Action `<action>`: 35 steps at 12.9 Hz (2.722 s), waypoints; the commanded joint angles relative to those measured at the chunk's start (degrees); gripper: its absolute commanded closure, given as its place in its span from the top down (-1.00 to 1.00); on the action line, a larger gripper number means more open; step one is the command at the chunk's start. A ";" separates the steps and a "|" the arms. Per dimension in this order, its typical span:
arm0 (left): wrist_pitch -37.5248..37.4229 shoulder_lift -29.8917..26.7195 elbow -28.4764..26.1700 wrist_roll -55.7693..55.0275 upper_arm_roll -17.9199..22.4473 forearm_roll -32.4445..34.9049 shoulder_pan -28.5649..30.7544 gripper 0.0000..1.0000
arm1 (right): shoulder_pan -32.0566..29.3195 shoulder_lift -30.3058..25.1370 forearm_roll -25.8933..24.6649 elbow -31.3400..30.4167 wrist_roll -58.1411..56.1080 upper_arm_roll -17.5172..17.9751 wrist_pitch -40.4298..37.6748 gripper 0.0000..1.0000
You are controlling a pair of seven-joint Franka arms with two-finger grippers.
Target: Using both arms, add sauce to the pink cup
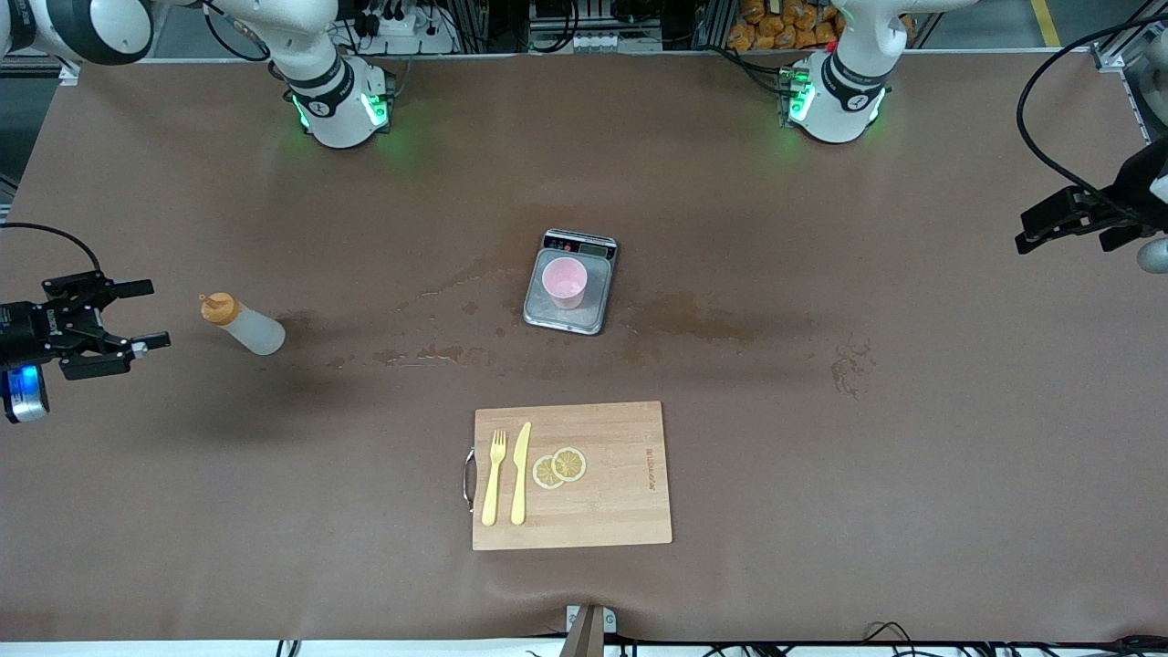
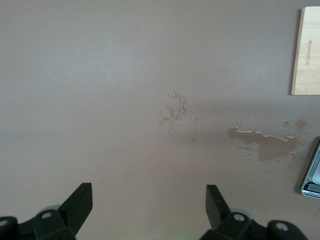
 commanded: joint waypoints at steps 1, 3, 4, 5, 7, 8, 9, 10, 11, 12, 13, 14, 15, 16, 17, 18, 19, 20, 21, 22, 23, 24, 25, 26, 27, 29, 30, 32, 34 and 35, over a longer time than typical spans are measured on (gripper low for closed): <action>-0.82 0.02 0.36 0.63 -0.24 0.53 0.15 1.00 | 4.25 -4.87 -2.97 -0.22 -0.15 -0.07 1.42 1.00; -0.82 0.11 0.19 0.72 -0.24 0.53 0.15 1.00 | 10.40 -7.77 -10.52 0.65 -1.99 -0.16 3.43 1.00; -0.82 0.11 0.27 0.63 -0.24 0.53 0.06 1.00 | 11.99 -8.48 -12.12 1.44 -4.36 -0.16 4.32 1.00; -0.82 0.11 0.19 0.72 -0.24 0.53 0.06 1.00 | 14.44 -9.44 -15.79 2.93 -5.60 -0.16 4.67 1.00; -0.82 0.11 0.10 0.72 -0.24 0.61 0.15 1.00 | 20.07 -10.59 -22.21 4.26 -5.79 -0.25 5.02 1.00; -0.82 0.11 0.10 0.72 -0.24 0.61 0.15 1.00 | 21.92 -11.20 -24.59 4.26 -5.79 -0.25 5.99 1.00; -0.82 0.11 0.10 0.72 -0.24 0.61 0.15 1.00 | 22.98 -11.99 -25.31 4.26 -5.87 -0.34 6.95 1.00; -0.82 0.11 0.01 0.72 -0.24 0.61 0.15 1.00 | 22.73 -12.96 -26.10 4.52 -6.92 -0.34 8.35 1.00; -0.82 0.19 0.10 0.72 -0.24 0.53 0.06 1.00 | 22.56 -13.32 -28.46 4.44 -13.28 -0.25 9.15 1.00; -0.82 0.28 0.01 0.63 -0.24 0.53 -0.20 1.00 | 22.47 -13.84 -31.79 4.26 -24.31 -0.42 9.07 1.00; -0.82 0.63 0.10 0.63 -0.24 0.53 -0.29 1.00 | 22.73 -15.33 -35.04 4.09 -30.94 -0.25 9.33 1.00; -0.82 0.72 0.10 0.63 -0.24 0.53 -0.38 1.00 | 22.73 -16.12 -35.59 3.65 -32.05 -0.25 9.60 1.00; -0.82 0.72 0.10 0.63 -0.24 0.53 -0.38 1.00 | 23.08 -16.57 -36.30 2.69 -32.94 -0.16 9.69 1.00; -0.82 0.72 0.01 0.63 -0.24 0.53 -0.38 1.00 | 23.95 -17.09 -38.48 2.50 -36.77 0.01 10.30 1.00; -0.82 0.72 0.10 0.63 -0.24 0.53 -0.38 1.00 | 24.40 -17.45 -39.72 2.33 -40.38 -0.07 10.65 1.00; -0.82 0.72 0.01 0.63 -0.24 0.53 -0.29 1.00 | 24.05 -17.62 -39.82 2.33 -42.76 -0.16 10.74 1.00; -0.82 0.72 0.01 0.63 -0.24 0.53 -0.29 1.00 | 23.88 -17.89 -39.91 2.15 -44.88 -0.25 10.74 1.00; -0.82 0.72 0.01 0.63 -0.24 0.53 -0.29 1.00 | 23.35 -18.41 -39.82 1.11 -46.03 -0.34 11.35 1.00; -0.82 0.72 0.01 0.63 -0.24 0.53 -0.20 1.00 | 23.09 -20.42 -39.82 -2.21 -46.30 -0.25 13.10 1.00; -0.82 0.72 0.10 0.63 -0.24 0.53 -0.29 1.00 | 23.00 -24.18 -39.82 -8.86 -46.30 -0.25 17.03 1.00; -0.82 0.72 0.01 0.63 -0.24 0.53 -0.29 1.00 | 22.91 -29.61 -39.82 -17.89 -46.65 -0.25 22.81 1.00; -0.82 0.72 0.01 0.63 -0.24 0.53 -0.20 1.00 | 23.08 -34.54 -39.82 -25.81 -47.00 -0.25 28.09 1.00; -0.82 0.72 0.10 0.63 -0.24 0.53 -0.29 1.00 | 23.26 -37.63 -39.73 -30.93 -47.01 -0.25 31.28 1.00; -0.82 0.72 0.01 0.63 -0.24 0.53 -0.29 1.00 | 23.26 -38.80 -39.64 -32.99 -47.01 -0.16 32.53 1.00; -0.82 0.81 0.10 0.63 -0.24 0.53 -0.29 1.00 | 23.08 -38.98 -39.64 -33.27 -47.09 -0.25 32.80 1.00; -0.82 0.81 0.01 0.63 -0.24 0.53 -0.29 1.00 | 22.99 -39.16 -39.73 -33.53 -49.28 -0.34 32.80 1.00; -0.82 0.81 0.01 0.63 -0.24 0.53 -0.38 1.00 | 22.82 -39.51 -39.64 -33.62 -50.16 -0.42 32.98 1.00; -0.82 0.81 0.10 0.63 -0.24 0.53 -0.38 1.00 | 22.20 -40.38 -39.64 -35.45 -50.26 -0.42 33.94 1.00; -0.82 0.72 0.10 0.63 -0.24 0.44 -0.38 1.00 | 22.12 -41.53 -39.64 -37.22 -50.26 -0.42 35.61 1.00; -0.82 0.72 0.10 0.63 -0.32 0.35 -0.38 1.00 | 22.12 -41.44 -39.64 -36.96 -50.26 -0.42 35.61 1.00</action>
